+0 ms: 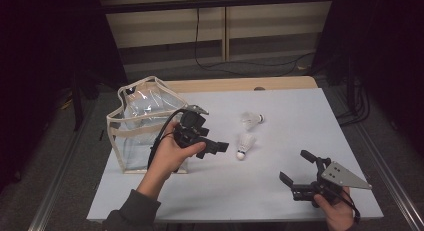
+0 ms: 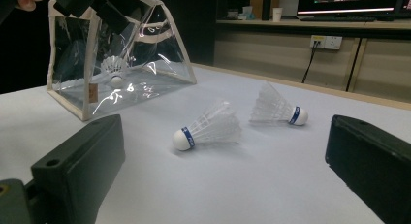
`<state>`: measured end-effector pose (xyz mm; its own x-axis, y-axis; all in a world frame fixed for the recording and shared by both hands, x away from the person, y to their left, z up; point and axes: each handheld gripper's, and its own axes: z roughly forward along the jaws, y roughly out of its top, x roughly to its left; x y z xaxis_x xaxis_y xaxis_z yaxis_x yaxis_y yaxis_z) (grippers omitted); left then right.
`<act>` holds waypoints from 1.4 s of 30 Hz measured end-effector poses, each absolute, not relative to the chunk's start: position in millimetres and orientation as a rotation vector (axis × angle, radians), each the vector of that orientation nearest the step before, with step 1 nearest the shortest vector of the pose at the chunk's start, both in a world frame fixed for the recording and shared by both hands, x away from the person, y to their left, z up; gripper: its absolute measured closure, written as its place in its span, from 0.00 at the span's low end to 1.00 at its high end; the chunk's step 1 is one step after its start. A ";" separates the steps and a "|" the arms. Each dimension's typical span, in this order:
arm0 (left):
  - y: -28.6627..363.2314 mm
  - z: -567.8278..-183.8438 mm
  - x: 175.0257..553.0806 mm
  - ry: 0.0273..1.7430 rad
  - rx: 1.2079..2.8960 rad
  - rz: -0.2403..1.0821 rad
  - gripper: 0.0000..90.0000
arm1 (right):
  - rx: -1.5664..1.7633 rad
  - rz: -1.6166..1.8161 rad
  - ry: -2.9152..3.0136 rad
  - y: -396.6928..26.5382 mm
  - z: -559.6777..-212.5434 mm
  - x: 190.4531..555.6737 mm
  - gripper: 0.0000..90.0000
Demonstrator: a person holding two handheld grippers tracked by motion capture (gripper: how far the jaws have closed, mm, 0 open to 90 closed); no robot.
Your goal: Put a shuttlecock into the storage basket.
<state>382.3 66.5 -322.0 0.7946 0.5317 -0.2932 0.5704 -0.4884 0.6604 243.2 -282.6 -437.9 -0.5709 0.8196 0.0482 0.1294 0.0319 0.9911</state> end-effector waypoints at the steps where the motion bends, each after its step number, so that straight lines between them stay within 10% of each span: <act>1: 66.1 -322.6 381.8 0.815 2.185 -0.058 0.11 | 0.966 1.589 1.752 -283.3 -437.9 243.3 0.00; 42: 53.2 -356.0 366.8 0.797 2.207 -0.007 0.10 | 0.967 1.590 1.755 -279.2 -436.8 246.3 0.00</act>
<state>366.8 53.2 -356.0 0.8037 0.5410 -0.2477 0.5455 -0.5038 0.6698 246.3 -279.2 -436.8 -0.5727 0.8181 0.0532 0.1333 0.0290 0.9906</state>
